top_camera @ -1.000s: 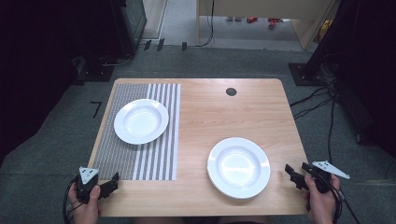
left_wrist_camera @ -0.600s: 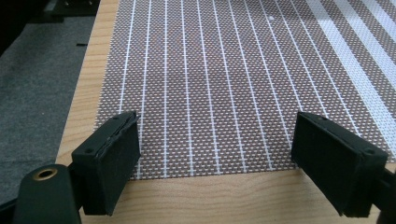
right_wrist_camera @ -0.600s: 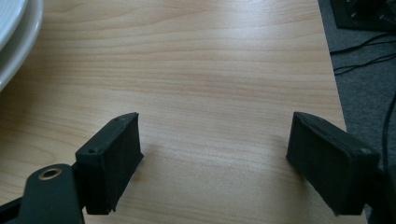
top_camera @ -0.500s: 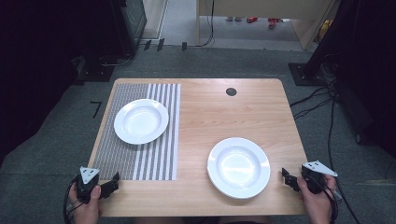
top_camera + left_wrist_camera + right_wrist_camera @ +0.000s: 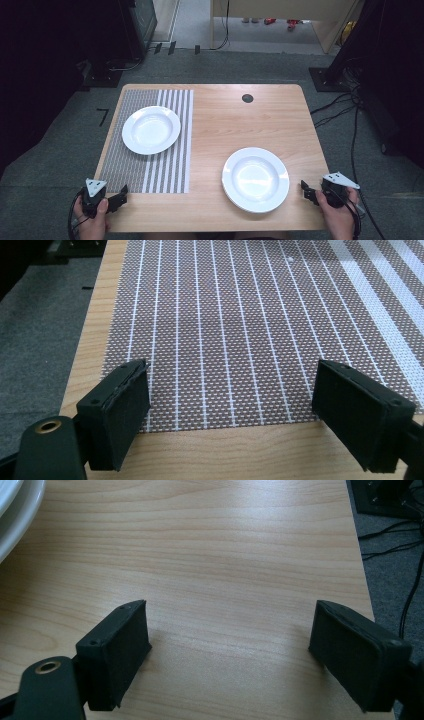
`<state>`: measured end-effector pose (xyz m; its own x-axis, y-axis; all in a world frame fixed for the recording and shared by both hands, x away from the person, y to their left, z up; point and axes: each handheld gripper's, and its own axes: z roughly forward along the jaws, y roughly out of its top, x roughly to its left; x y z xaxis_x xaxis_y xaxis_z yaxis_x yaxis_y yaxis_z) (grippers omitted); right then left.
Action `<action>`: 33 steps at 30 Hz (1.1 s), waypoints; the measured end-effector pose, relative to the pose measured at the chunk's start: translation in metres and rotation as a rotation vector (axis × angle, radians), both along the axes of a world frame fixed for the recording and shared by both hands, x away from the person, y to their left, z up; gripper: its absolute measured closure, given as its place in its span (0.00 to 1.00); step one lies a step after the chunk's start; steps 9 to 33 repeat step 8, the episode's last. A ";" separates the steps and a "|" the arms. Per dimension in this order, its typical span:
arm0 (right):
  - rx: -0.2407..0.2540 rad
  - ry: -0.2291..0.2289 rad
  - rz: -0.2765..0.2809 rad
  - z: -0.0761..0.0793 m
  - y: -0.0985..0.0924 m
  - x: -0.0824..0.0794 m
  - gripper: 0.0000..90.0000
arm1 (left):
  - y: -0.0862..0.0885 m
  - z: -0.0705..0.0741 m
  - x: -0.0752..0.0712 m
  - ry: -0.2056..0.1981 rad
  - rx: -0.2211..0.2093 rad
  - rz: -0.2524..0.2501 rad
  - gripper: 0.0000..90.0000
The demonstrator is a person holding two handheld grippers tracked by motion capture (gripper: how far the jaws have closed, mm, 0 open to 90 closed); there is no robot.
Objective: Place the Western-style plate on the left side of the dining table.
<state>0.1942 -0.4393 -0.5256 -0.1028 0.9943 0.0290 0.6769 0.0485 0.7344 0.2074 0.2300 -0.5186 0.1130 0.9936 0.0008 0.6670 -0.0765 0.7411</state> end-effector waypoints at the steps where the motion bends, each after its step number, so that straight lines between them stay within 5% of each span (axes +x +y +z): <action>1: 0.000 0.000 0.001 0.000 0.000 0.000 0.18 | 0.000 0.000 0.000 0.000 0.000 0.000 0.17; 33: -0.001 -0.001 0.004 0.000 0.000 0.000 0.17 | 0.000 0.000 0.000 0.000 0.000 0.000 0.17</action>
